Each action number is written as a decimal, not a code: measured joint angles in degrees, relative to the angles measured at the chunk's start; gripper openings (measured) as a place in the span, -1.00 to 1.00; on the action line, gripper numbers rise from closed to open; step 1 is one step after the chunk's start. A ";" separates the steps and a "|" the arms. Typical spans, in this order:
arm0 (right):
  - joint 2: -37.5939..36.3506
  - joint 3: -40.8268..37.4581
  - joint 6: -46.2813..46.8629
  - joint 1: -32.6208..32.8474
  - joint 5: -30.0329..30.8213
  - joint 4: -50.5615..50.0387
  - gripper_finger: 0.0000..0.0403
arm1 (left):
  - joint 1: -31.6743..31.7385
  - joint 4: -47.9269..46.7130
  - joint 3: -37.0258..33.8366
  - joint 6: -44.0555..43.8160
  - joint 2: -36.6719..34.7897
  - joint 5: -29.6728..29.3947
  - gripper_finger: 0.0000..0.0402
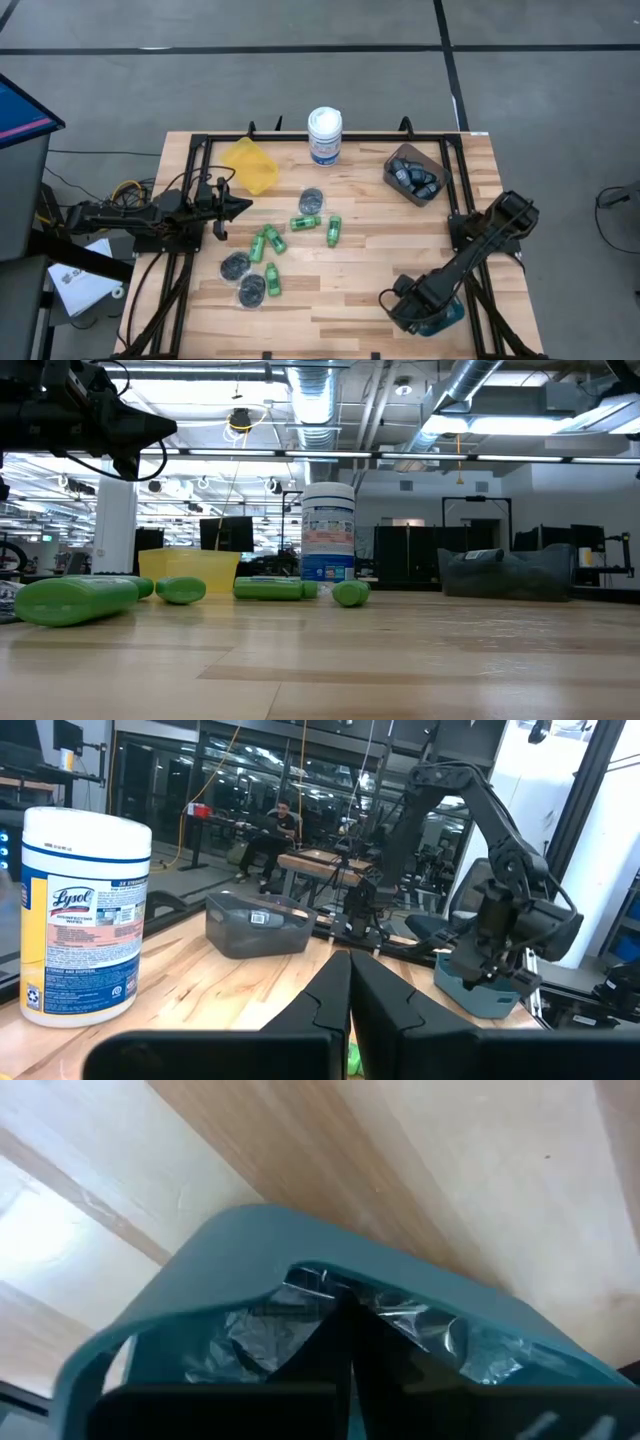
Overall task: Pick & Place Travel size toiletries
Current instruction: Put the black hairbrush into the blue bin
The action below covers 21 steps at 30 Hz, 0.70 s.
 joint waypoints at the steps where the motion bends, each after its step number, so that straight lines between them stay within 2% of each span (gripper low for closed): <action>1: 0.31 0.00 -0.23 0.02 -0.02 0.20 -0.99 | 0.00 0.02 0.00 0.00 0.00 0.00 -0.99; 7: -0.53 0.00 -0.39 0.24 0.24 -0.06 -0.99 | 0.00 0.11 0.00 0.00 -0.01 0.00 -0.99; 14: -10.33 -0.02 -1.10 -0.35 1.02 -1.16 -0.99 | 0.00 0.41 0.00 0.00 -0.01 0.01 -0.99; 18: -17.62 -0.02 -4.79 -2.21 5.79 -0.44 -1.00 | 0.00 0.44 0.00 0.00 -0.02 0.00 -0.99; 21: -22.32 -0.02 -12.05 -4.79 13.42 1.73 -1.00 | 0.00 0.44 0.00 0.00 -0.02 0.01 -0.99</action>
